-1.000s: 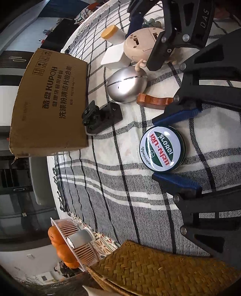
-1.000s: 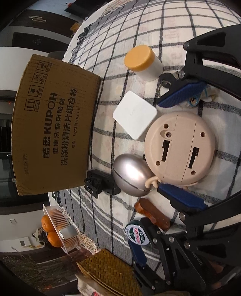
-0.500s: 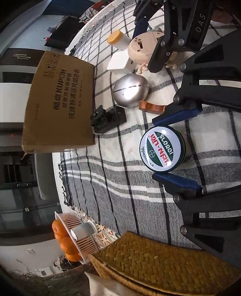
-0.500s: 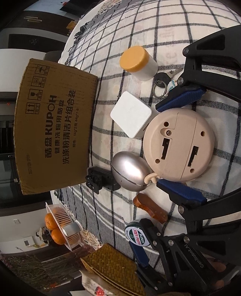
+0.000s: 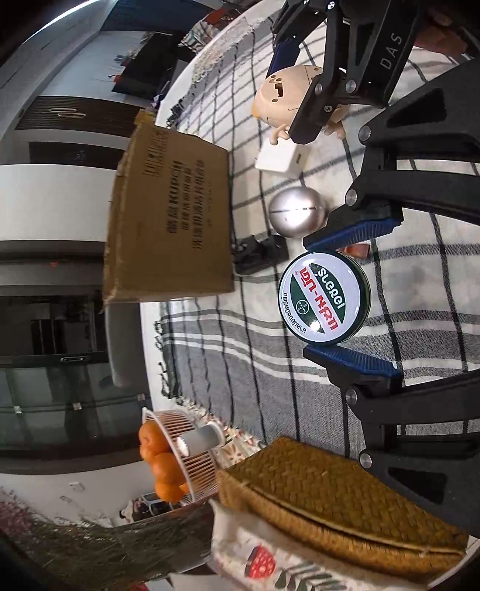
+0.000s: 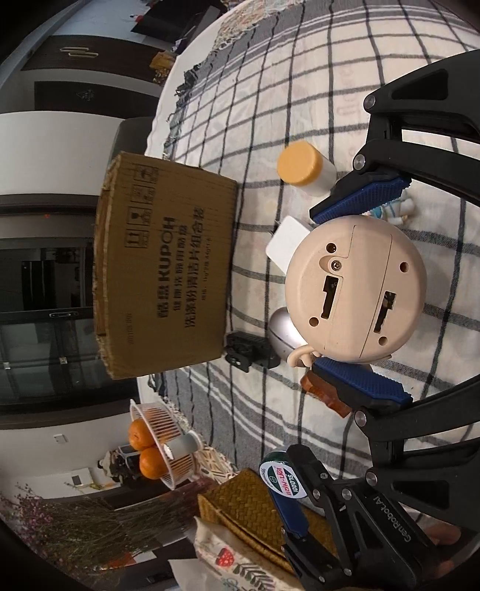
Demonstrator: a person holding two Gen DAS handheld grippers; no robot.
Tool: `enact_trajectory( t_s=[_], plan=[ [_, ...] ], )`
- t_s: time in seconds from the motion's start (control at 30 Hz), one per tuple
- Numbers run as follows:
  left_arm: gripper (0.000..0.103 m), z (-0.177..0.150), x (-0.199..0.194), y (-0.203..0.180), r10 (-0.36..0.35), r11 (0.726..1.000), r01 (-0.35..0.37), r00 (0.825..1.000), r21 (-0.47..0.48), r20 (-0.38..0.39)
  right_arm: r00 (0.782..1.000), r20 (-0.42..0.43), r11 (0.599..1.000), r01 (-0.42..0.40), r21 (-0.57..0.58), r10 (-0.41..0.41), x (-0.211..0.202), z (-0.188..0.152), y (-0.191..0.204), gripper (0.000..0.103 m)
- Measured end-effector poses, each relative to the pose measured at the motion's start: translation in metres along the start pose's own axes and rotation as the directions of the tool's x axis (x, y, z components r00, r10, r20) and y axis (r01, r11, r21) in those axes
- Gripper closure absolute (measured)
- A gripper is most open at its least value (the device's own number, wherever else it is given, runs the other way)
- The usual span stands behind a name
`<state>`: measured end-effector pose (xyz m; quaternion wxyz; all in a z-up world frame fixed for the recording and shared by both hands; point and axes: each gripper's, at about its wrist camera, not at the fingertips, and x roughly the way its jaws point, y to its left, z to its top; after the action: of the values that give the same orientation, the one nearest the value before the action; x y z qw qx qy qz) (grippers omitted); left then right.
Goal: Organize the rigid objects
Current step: 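Lift and carry the beige case with the right tool while the left tool carries the tin to the box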
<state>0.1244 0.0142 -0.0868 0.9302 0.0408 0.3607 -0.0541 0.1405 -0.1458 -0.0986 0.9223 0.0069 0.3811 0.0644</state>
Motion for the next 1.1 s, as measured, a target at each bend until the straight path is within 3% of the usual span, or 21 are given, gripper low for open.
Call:
enact_trajectory(
  t_s=[0.53, 1.1],
  plan=[
    [0.052, 0.029, -0.051, -0.013, 0.008, 1.000, -0.007, 0.991, -0.006, 0.133, 0.988, 0.152, 0.999, 0.030, 0.027, -0.033, -0.060, 0.017, -0.010, 0.028],
    [0.052, 0.082, -0.065, -0.023, -0.010, 1.000, 0.015, 0.966, -0.015, 0.259, 0.961, 0.271, 0.993, 0.029, 0.117, -0.060, -0.084, 0.058, -0.034, 0.028]
  ],
)
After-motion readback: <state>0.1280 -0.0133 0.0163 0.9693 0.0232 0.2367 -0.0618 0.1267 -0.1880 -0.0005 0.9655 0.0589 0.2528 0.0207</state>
